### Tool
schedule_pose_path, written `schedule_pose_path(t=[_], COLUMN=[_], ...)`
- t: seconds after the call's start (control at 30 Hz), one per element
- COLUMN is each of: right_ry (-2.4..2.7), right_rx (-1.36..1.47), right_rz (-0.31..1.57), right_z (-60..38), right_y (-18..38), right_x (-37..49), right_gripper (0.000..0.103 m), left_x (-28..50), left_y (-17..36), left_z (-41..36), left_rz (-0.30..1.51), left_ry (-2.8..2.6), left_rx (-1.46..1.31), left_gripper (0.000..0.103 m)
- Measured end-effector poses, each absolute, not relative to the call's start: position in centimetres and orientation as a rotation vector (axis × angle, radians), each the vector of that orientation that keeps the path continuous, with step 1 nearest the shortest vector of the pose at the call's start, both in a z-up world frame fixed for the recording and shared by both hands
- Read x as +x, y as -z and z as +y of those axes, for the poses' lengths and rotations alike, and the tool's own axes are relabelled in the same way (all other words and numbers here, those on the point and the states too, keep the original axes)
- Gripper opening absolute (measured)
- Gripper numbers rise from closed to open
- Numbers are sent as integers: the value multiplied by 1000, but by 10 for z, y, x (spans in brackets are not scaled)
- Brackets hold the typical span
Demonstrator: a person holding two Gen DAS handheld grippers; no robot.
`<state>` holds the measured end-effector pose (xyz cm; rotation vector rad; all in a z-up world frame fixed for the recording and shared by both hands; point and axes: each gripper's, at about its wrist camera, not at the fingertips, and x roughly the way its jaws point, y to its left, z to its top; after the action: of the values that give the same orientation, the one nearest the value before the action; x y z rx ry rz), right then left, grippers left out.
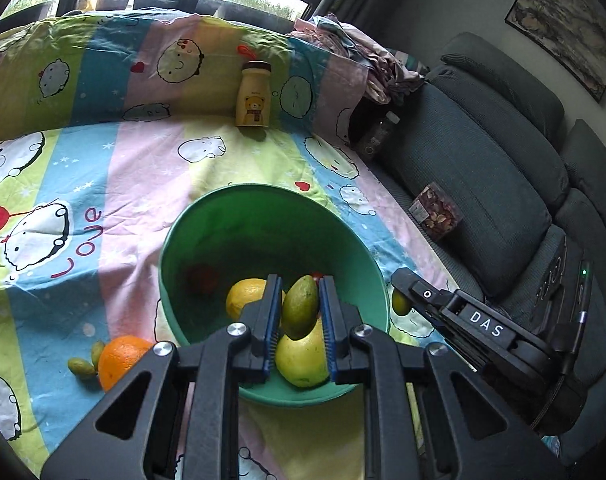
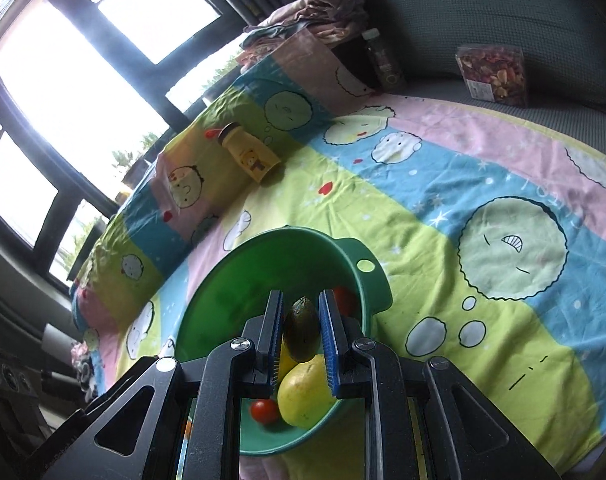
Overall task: Organize fruits
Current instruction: 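Carry the olive in the right tool over the green bowl, then open the right tool to drop the olive into the bowl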
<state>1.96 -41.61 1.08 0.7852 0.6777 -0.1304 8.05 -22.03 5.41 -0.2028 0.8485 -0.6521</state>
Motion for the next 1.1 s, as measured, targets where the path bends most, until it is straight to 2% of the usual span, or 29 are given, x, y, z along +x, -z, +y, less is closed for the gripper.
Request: schedule_pose_path(t=[0.63, 0.73, 0.8, 0.83, 0.9, 0.97, 1.03, 1.1], right_ry=[169, 164, 176, 181, 183, 171, 149, 133], right_rx=[784, 788, 781, 780, 779, 790, 798, 794], right_rz=[709, 696, 687, 679, 664, 647, 632, 624], right_z=[-421, -421, -421, -421, -420, -420, -418, -414], right_y=[-2, -4, -7, -8, -10, -12, -14, -18], right_x=[24, 21, 20, 19, 17, 15, 13, 12], right_gripper=[20, 20, 21, 23, 32, 52, 59, 62], left_x=[77, 72, 70, 69, 65, 61, 56, 51], left_y=[-28, -32, -36, -37, -42, -46, -50, -53], left_z=[-256, -250, -242, -236, -224, -211, -194, -177], left_rz=[894, 872, 862, 856, 839, 820, 807, 797], left_ry=[676, 676, 666, 658, 639, 617, 589, 557], left_rx=[-101, -106, -126, -137, -152, -165, -184, -199], left_gripper=[18, 28, 40, 42, 52, 58, 63, 71])
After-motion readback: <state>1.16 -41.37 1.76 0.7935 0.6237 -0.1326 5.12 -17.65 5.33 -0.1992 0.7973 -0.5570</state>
